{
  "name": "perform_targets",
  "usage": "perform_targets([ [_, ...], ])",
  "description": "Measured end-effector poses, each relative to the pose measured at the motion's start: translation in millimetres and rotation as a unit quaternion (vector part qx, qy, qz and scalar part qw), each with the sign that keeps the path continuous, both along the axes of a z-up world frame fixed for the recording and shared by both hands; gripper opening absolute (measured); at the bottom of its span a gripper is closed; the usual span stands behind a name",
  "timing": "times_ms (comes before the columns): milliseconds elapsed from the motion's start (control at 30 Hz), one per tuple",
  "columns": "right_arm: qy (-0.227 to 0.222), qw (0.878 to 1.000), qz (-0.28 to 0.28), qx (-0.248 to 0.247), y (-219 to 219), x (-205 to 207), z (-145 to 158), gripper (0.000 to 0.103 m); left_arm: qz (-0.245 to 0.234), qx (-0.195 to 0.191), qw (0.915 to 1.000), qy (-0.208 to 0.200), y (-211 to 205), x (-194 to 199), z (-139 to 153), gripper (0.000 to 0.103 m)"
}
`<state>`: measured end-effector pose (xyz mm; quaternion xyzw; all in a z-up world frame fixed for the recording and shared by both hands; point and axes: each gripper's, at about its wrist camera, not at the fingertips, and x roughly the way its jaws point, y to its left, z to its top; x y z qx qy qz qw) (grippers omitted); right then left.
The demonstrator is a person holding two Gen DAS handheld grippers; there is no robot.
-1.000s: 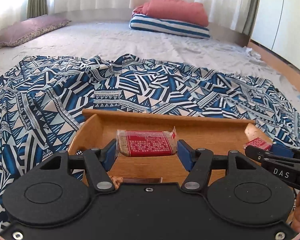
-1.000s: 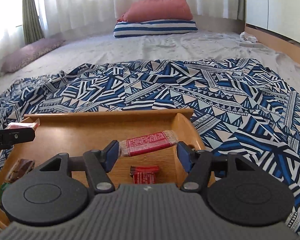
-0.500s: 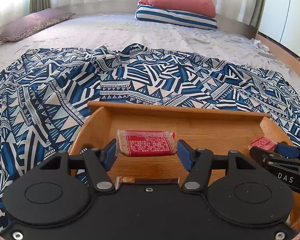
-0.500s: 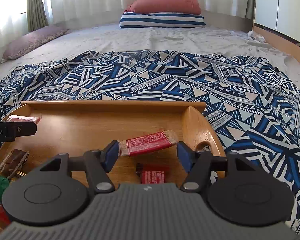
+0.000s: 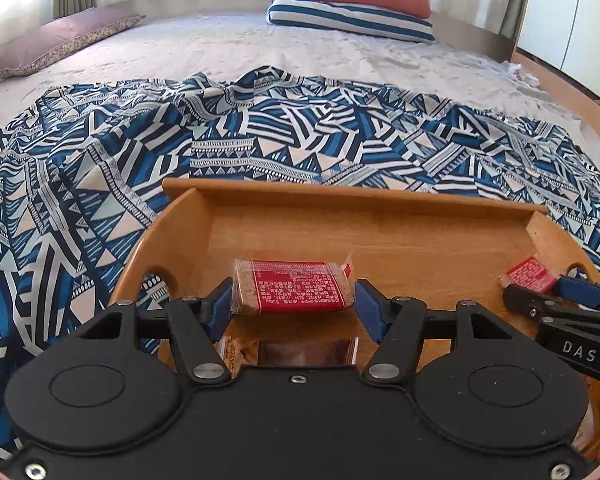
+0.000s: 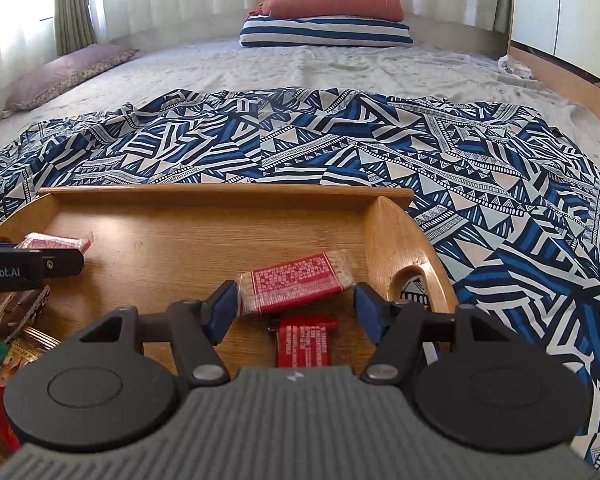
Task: Organize snacks
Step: 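Lower both packets into the tray and open both tools to release them, then withdraw both open tools from the tray back toward the snack pile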
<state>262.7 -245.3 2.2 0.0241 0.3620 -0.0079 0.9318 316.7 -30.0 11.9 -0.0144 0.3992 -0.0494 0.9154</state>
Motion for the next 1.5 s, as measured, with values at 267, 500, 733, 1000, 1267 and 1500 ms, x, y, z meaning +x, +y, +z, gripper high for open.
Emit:
perform_targets([
  [267,-0.003,1.0,0.002,-0.002,2,-1,-1,0.066,-0.007,0.004,1.0,0.002,-1,0,0,0.063],
  [500,-0.01,1.0,0.012,-0.002,3,-5,4,0.079,-0.006,0.003,0.9998,-0.018,0,-7,8,0.089],
  [733,-0.047,0.998,0.031,-0.021,9,-36,21,0.087,-0.03,0.027,0.9961,-0.079,-3,-40,38,0.096],
  [1000,-0.089,0.995,0.046,-0.012,9,-94,42,0.093,-0.052,-0.001,0.9926,-0.109,2,-105,59,0.099],
  [1267,-0.121,0.991,0.06,-0.014,11,-163,40,0.103,-0.062,0.0,0.9878,-0.143,6,-175,67,0.101],
  [1500,-0.126,0.988,0.074,-0.041,17,-206,30,0.103,-0.061,0.003,0.989,-0.135,10,-212,65,0.101],
])
